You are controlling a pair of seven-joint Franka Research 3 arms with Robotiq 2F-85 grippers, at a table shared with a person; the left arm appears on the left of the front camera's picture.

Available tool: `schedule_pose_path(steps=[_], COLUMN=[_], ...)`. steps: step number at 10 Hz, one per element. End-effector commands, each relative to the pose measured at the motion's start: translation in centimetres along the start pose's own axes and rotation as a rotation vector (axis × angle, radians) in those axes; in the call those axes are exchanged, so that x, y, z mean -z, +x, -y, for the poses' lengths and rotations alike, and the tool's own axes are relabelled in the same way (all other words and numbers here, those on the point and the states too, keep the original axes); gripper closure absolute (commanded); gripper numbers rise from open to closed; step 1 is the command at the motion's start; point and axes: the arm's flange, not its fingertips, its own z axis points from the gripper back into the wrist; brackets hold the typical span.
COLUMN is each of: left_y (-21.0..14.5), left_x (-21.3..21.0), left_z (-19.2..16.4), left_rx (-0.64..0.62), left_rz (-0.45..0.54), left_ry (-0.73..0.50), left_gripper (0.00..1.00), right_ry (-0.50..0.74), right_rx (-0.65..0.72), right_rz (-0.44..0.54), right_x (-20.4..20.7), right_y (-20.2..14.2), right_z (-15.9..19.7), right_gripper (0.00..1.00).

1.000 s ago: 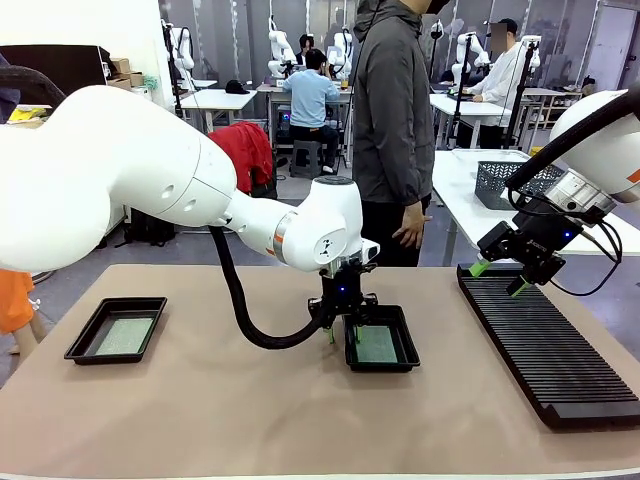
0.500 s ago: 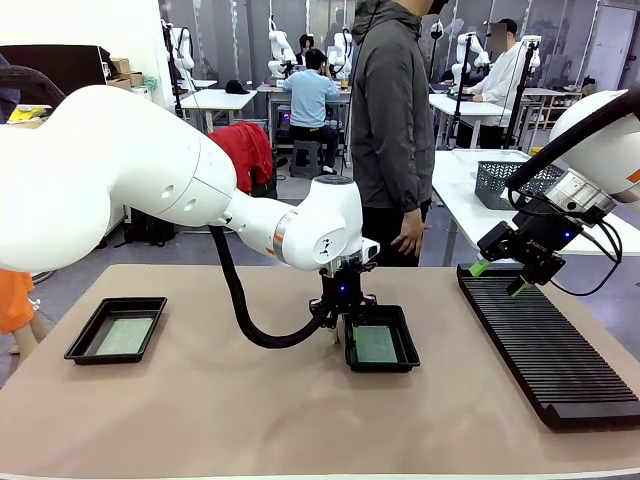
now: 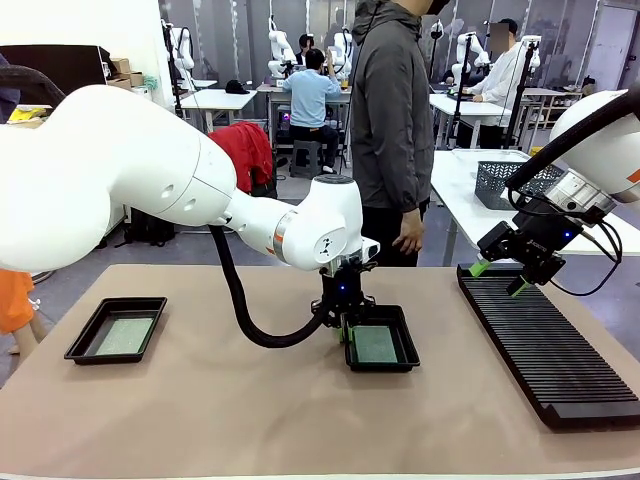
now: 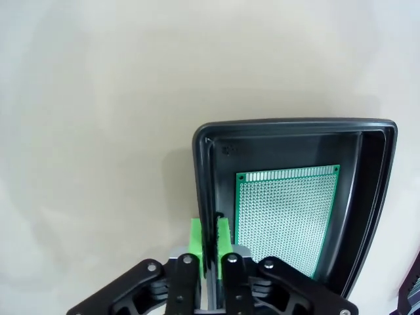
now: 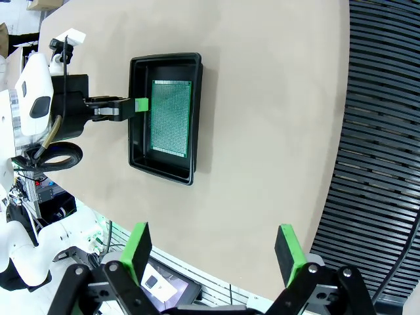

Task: Inspect and transfer BCBs to ESD trays.
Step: Pick up the ESD tray and place it on the left side of the table.

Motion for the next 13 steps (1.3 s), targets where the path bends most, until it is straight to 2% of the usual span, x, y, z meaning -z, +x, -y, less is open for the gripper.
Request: schedule_pose_path(steps=[1, 4, 8, 9, 12, 13], left_y=[-0.26, -0.49, -0.05, -0.06, -0.06, -0.08], left_x=[-0.51, -0.83, -0.76, -0.43, -0.43, -0.42], left_z=[-0.49, -0.48, -0.85, 0.07, 0.07, 0.1], left_rx=[0.022, 0.018, 0.002, -0.007, -0.007, -0.008], left_rz=[-0.012, -0.021, -0.05, -0.007, -0.007, -0.017], left_ry=[-0.016, -0.02, -0.059, -0.01, -0.01, -0.022], left_gripper=[0.92, 1.0, 1.0, 1.0, 1.0, 0.96], right_ry=[-0.008, -0.008, -0.008, -0.008, -0.008, -0.008], right_rx=[0.022, 0.022, 0.022, 0.022, 0.022, 0.022], right_rz=[0.002, 0.002, 0.002, 0.002, 0.002, 0.002], right_x=[-0.04, -0.04, -0.04, -0.04, -0.04, -0.04], right_y=[-0.07, -0.07, -0.07, -0.07, -0.07, -0.07], right_z=[-0.18, -0.18, -0.18, -0.18, -0.18, -0.18], right_gripper=[0.0, 0.0, 0.0, 0.0, 0.0, 0.0])
